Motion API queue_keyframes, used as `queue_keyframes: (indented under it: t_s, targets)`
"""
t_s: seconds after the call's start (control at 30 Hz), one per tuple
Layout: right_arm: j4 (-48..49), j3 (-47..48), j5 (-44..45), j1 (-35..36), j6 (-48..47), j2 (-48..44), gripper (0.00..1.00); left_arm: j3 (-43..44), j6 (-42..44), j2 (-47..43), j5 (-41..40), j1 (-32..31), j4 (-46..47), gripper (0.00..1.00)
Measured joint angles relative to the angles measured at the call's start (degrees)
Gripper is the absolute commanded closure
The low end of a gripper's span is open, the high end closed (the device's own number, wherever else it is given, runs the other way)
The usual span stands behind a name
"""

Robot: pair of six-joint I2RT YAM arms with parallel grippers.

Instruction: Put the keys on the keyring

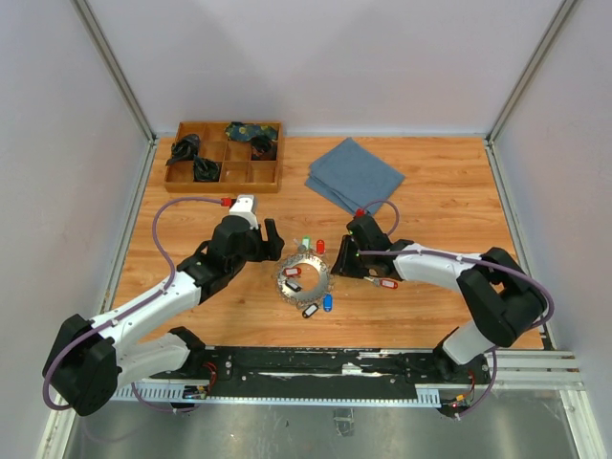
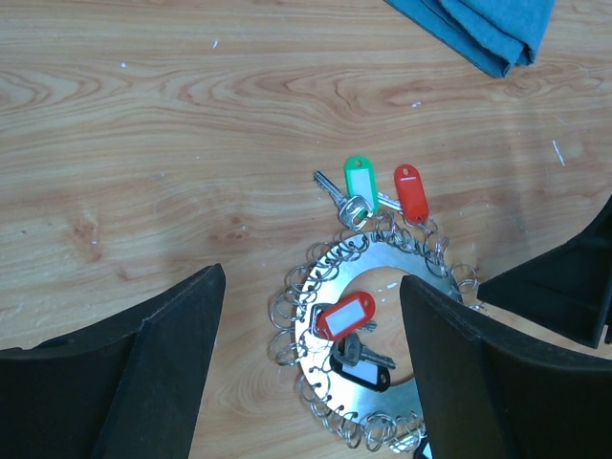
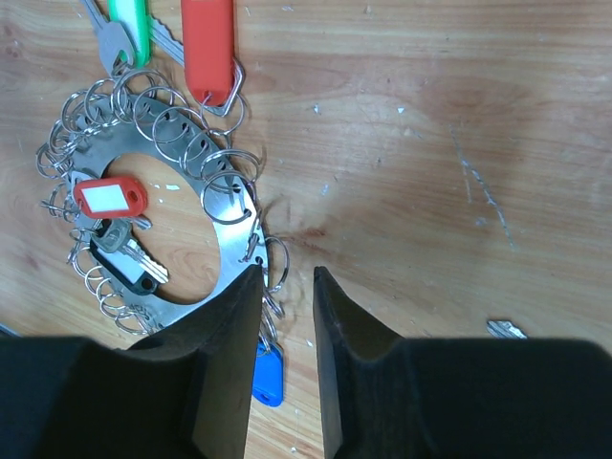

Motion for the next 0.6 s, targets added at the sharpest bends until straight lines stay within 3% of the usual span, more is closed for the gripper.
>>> queue_keyframes:
  t_s: [0.6]
  targets:
    - [4.5,-0.1,-3.5,0.0,2.0,3.0,0.85,0.0,0.3,0.0,0.0,0.0,0.2,0.21]
